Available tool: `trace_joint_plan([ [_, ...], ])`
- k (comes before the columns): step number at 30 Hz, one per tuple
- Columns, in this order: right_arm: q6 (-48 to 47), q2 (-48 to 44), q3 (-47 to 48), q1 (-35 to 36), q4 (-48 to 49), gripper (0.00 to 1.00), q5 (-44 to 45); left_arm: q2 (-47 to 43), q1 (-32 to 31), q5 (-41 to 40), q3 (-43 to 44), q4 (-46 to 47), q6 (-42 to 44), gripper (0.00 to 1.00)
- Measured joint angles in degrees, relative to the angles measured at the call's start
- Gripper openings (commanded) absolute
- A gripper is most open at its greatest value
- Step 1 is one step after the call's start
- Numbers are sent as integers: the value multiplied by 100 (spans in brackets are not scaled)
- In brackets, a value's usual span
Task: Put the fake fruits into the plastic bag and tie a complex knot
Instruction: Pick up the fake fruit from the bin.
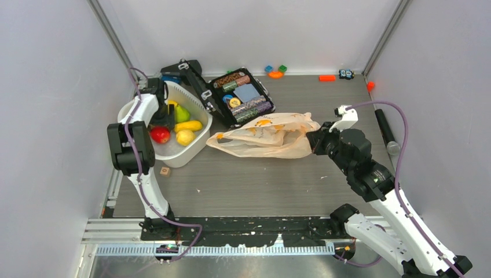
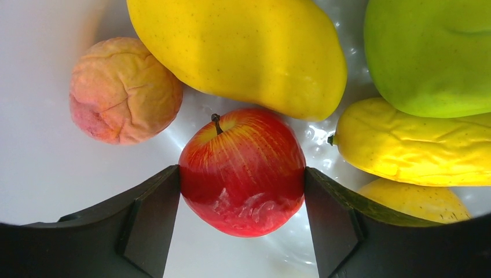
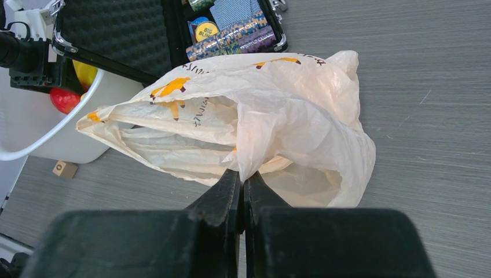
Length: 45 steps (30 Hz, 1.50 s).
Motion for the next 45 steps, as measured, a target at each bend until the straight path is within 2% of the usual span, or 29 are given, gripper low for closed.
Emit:
trace_joint_plan([
  [6, 9, -15, -28, 0, 2, 5, 0, -337, 0, 0, -127, 52, -2, 48],
  [15, 48, -42, -48, 0, 2, 5, 13, -1764, -22, 52, -481, 192, 0, 46],
  [19, 55, -76, -59, 0, 4, 5, 48, -2420, -254, 48, -723, 273, 101, 46],
  [25, 55, -79, -59, 0, 31, 5, 48, -3327, -1189, -46, -1082, 468, 348, 45],
  [33, 94, -59, -57, 0, 37, 5, 44, -4448, -1921, 203, -1663, 664, 396, 43],
  [37, 94, -17, -52, 0, 37, 5, 31, -4653, -2509, 444, -1537, 678, 334, 43],
  [45, 140, 83, -35, 0, 50, 5, -116, -4765, -4105, 662, -1281, 673, -48, 43],
])
